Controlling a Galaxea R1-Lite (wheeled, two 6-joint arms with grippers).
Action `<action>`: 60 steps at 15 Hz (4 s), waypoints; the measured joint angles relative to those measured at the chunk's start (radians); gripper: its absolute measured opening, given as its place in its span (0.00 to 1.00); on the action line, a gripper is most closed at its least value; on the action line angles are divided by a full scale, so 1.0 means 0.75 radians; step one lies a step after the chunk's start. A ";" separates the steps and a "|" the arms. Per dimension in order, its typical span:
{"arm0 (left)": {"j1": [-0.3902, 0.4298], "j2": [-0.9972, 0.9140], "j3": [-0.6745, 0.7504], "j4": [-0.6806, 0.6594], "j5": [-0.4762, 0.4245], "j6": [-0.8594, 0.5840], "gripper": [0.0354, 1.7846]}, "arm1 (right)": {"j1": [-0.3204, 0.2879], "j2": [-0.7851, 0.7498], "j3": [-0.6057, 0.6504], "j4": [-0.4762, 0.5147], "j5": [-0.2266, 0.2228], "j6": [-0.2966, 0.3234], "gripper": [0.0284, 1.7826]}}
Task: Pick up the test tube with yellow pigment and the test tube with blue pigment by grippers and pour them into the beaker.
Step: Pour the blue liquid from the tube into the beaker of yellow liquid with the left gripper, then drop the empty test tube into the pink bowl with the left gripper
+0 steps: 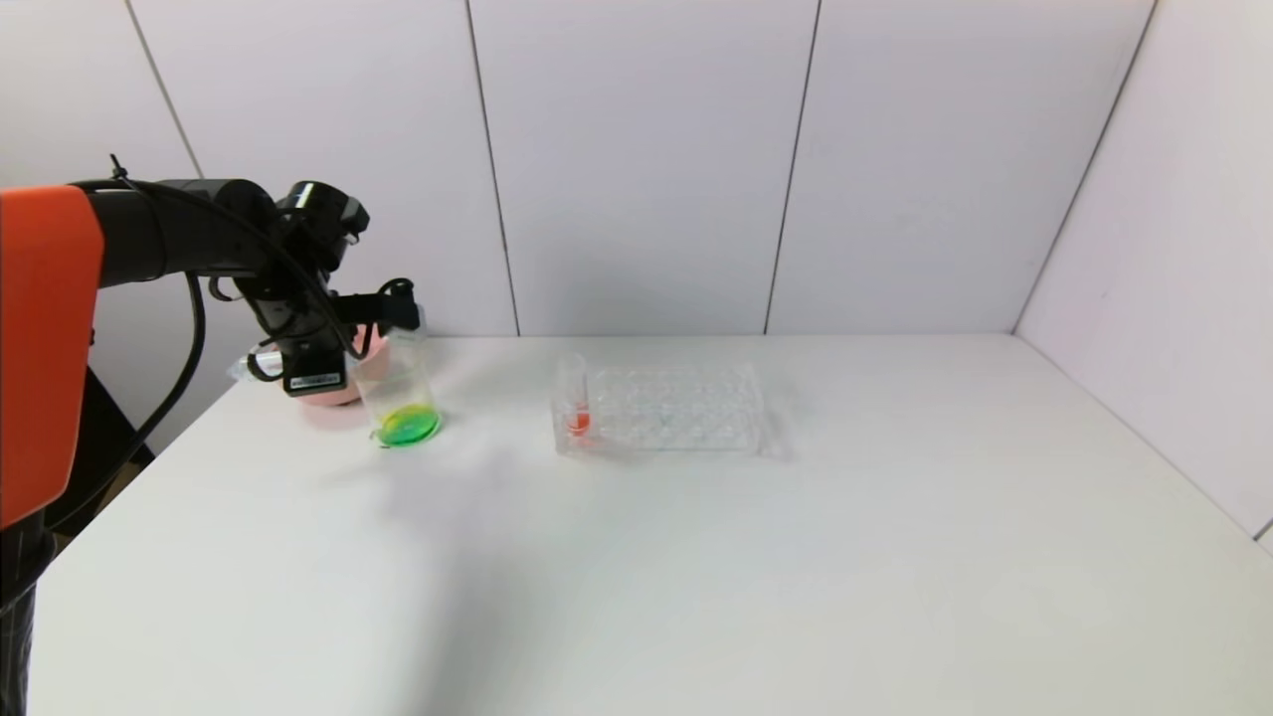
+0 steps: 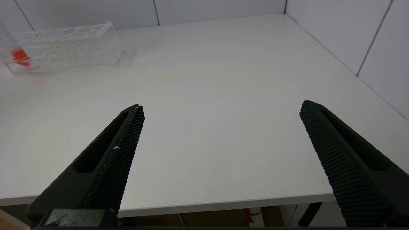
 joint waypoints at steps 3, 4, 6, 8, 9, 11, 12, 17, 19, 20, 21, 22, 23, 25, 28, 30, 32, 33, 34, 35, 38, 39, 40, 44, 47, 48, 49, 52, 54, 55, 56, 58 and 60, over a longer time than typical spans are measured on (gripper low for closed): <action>-0.001 0.000 0.000 0.000 0.017 0.004 0.28 | 0.000 0.000 0.000 0.000 0.000 0.000 1.00; -0.002 0.000 0.000 0.000 0.019 0.005 0.28 | 0.000 0.000 0.000 0.000 0.000 -0.001 1.00; -0.005 0.000 0.000 0.000 0.039 0.005 0.28 | 0.000 0.000 0.000 0.000 0.000 0.000 1.00; -0.010 0.000 0.000 -0.003 0.046 0.004 0.28 | 0.000 0.000 0.000 0.000 0.000 0.000 1.00; -0.012 -0.001 0.000 -0.004 0.046 0.005 0.28 | 0.000 0.000 0.000 0.000 0.000 0.000 1.00; -0.012 -0.007 0.002 -0.009 0.034 -0.003 0.28 | 0.000 0.000 0.000 0.000 0.000 0.000 1.00; -0.009 -0.013 0.005 -0.011 0.019 -0.014 0.28 | 0.000 0.000 0.000 0.000 0.000 0.000 1.00; 0.106 -0.073 0.024 -0.027 -0.326 -0.233 0.28 | 0.000 0.000 0.000 0.000 0.001 -0.001 1.00; 0.182 -0.089 0.028 -0.046 -0.585 -0.384 0.28 | 0.000 0.000 0.000 0.000 0.000 0.000 1.00; 0.218 -0.094 0.028 -0.073 -0.706 -0.470 0.28 | 0.000 0.000 0.000 0.000 0.000 0.000 1.00; 0.246 -0.096 0.032 -0.123 -0.817 -0.577 0.28 | 0.000 0.000 0.000 0.000 0.000 0.000 1.00; 0.260 -0.096 0.040 -0.201 -0.901 -0.674 0.28 | 0.000 0.000 0.000 -0.001 0.000 -0.001 1.00; 0.267 -0.090 0.047 -0.310 -0.974 -0.773 0.28 | 0.000 0.000 0.000 0.000 0.000 0.000 1.00; 0.277 -0.055 0.055 -0.589 -1.081 -0.989 0.28 | 0.000 0.000 0.000 0.000 0.001 -0.001 1.00; 0.283 0.022 0.060 -0.999 -1.129 -1.329 0.28 | 0.000 0.000 0.000 0.000 0.000 0.000 1.00; 0.282 0.065 0.062 -1.176 -1.131 -1.477 0.28 | 0.000 0.000 0.000 0.000 0.000 0.000 1.00; 0.285 0.085 0.064 -1.176 -1.129 -1.484 0.28 | 0.000 0.000 0.000 0.000 0.000 0.000 1.00; 0.283 0.093 0.064 -1.174 -1.127 -1.487 0.28 | 0.000 0.000 0.000 0.000 0.000 0.000 1.00; 0.281 0.099 0.062 -1.174 -1.125 -1.490 0.28 | 0.000 0.000 0.000 0.000 0.000 0.000 1.00; 0.281 0.102 0.062 -1.171 -1.125 -1.488 0.28 | 0.000 0.000 0.000 0.001 0.000 0.000 1.00; 0.287 0.104 0.062 -1.151 -1.123 -1.479 0.28 | 0.000 0.000 0.000 0.000 0.000 0.000 1.00; 0.287 0.104 0.061 -1.147 -1.123 -1.480 0.28 | 0.000 0.000 0.000 0.000 0.000 0.000 1.00; 0.286 0.103 0.060 -1.145 -1.123 -1.478 0.28 | 0.000 0.000 0.000 0.000 0.000 0.000 1.00; 0.291 0.093 0.060 -1.111 -1.122 -1.427 0.28 | 0.000 0.000 0.000 0.000 0.000 0.000 1.00; 0.310 0.086 0.056 -1.066 -1.121 -1.426 0.28 | 0.000 0.000 0.000 0.000 0.000 0.000 1.00; 0.318 0.086 0.055 -1.058 -1.120 -1.427 0.28 | 0.000 0.000 0.000 0.000 0.001 0.000 1.00; 0.325 0.087 0.054 -1.051 -1.119 -1.428 0.28 | 0.000 0.000 0.000 0.000 0.000 -0.001 1.00; 0.348 0.097 0.051 -1.053 -1.123 -1.426 0.28 | 0.000 0.000 0.000 0.000 0.000 0.000 1.00; 0.356 0.117 0.051 -1.064 -1.128 -1.427 0.28 | 0.000 0.000 0.000 -0.001 0.000 0.000 1.00; 0.356 0.130 0.051 -1.071 -1.130 -1.427 0.28 | 0.000 0.000 0.000 -0.001 0.000 0.000 1.00; 0.355 0.146 0.051 -1.080 -1.132 -1.427 0.28 | 0.000 0.000 0.000 0.000 0.000 0.000 1.00; 0.358 0.188 0.050 -1.111 -1.132 -1.427 0.28 | 0.000 0.000 0.000 0.000 0.000 0.000 1.00; 0.358 0.226 0.049 -1.129 -1.132 -1.427 0.28 | 0.000 0.000 0.000 0.000 0.000 0.000 1.00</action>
